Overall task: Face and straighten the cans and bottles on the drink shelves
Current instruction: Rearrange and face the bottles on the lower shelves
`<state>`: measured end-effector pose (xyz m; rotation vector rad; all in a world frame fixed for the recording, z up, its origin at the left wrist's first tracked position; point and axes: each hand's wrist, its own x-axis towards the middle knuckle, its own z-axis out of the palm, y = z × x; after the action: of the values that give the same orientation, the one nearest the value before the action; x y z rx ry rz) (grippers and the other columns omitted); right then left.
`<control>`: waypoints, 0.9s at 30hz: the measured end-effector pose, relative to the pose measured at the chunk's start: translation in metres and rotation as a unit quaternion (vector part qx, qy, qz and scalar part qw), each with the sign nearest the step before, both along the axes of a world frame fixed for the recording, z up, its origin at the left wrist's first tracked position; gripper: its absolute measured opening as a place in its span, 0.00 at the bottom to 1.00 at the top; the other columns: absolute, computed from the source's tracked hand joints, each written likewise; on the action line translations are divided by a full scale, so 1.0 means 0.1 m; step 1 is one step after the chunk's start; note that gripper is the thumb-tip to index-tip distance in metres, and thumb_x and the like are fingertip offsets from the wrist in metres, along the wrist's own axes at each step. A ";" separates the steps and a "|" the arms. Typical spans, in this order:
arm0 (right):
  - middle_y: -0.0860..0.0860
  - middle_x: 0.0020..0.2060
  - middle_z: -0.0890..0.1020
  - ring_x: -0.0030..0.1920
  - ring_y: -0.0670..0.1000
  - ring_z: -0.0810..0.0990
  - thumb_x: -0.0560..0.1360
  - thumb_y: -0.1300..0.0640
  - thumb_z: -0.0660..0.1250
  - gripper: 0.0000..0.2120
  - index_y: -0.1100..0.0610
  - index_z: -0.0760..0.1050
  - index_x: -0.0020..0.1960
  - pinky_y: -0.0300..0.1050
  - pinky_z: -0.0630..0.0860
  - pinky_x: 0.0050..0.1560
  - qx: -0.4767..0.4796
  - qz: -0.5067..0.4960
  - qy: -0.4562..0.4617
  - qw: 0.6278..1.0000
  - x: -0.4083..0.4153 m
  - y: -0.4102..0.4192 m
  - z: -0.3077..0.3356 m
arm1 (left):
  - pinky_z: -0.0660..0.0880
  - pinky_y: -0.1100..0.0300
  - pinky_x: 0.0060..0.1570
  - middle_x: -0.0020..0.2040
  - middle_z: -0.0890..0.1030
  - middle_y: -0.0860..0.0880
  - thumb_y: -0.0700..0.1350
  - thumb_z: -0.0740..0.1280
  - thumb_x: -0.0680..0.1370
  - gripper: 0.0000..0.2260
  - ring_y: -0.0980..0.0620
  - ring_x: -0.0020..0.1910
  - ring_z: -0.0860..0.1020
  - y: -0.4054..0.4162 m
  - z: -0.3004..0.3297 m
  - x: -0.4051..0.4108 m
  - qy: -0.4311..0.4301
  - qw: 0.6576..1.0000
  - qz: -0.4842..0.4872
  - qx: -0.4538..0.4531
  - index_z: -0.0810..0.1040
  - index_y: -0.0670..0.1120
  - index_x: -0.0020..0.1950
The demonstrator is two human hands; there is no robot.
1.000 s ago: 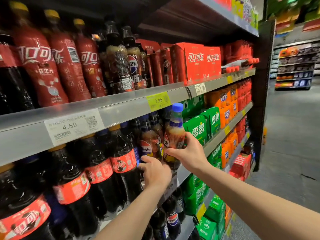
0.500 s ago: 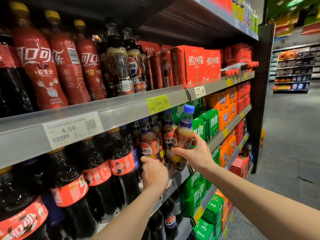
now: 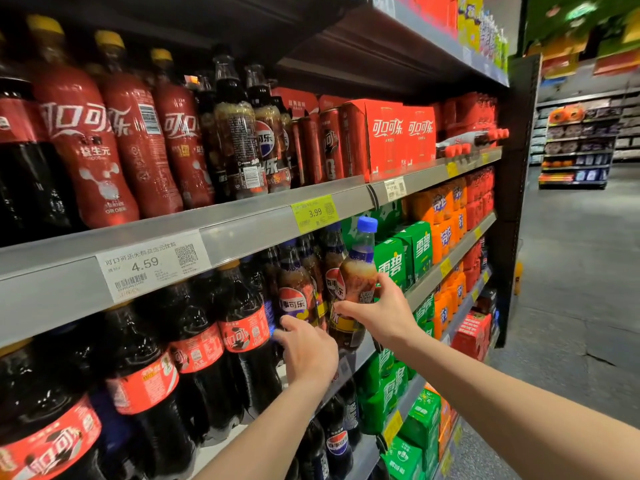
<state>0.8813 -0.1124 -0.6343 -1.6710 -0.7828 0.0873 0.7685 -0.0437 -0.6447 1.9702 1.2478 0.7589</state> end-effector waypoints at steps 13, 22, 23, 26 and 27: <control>0.44 0.48 0.83 0.50 0.45 0.83 0.56 0.36 0.81 0.32 0.47 0.75 0.54 0.53 0.82 0.54 -0.049 0.048 -0.032 0.997 -0.11 -0.09 0.05 | 0.72 0.49 0.62 0.71 0.68 0.46 0.64 0.70 0.73 0.40 0.41 0.69 0.72 -0.07 -0.06 -0.07 0.079 0.982 -0.143 0.091 0.58 0.45 0.76; 0.55 0.45 0.84 0.39 0.53 0.80 0.81 0.55 0.62 0.11 0.57 0.77 0.60 0.54 0.80 0.47 -0.011 0.043 0.138 0.989 0.23 0.20 -0.07 | 0.80 0.50 0.50 0.47 0.82 0.52 0.71 0.68 0.64 0.28 0.47 0.49 0.82 0.11 -0.12 -0.15 0.030 0.988 -0.110 0.108 0.76 0.50 0.50; 0.54 0.45 0.85 0.40 0.54 0.82 0.78 0.56 0.64 0.10 0.52 0.76 0.58 0.56 0.82 0.50 -0.033 0.026 0.124 0.991 0.26 0.28 -0.14 | 0.80 0.50 0.50 0.47 0.82 0.52 0.71 0.68 0.65 0.28 0.46 0.49 0.82 0.12 -0.11 -0.14 0.029 0.986 -0.115 0.115 0.75 0.50 0.51; 0.53 0.45 0.84 0.43 0.55 0.83 0.75 0.48 0.71 0.12 0.47 0.68 0.52 0.53 0.80 0.41 -0.063 -0.020 0.104 0.992 0.22 0.42 -0.16 | 0.80 0.50 0.50 0.48 0.82 0.51 0.69 0.68 0.67 0.26 0.45 0.50 0.81 0.13 -0.14 -0.12 0.021 0.985 -0.117 0.124 0.74 0.50 0.54; 0.54 0.46 0.83 0.44 0.56 0.82 0.74 0.46 0.72 0.16 0.47 0.66 0.53 0.49 0.76 0.36 -0.068 -0.029 0.098 0.992 0.20 0.45 -0.15 | 0.80 0.50 0.50 0.47 0.82 0.51 0.69 0.68 0.67 0.27 0.46 0.49 0.82 0.14 -0.16 -0.11 0.021 0.985 -0.118 0.124 0.74 0.50 0.53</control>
<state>0.9009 -0.0674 -0.6495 -1.7824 -0.5898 0.2661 0.7570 -0.0293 -0.6604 2.2951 0.9567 0.7865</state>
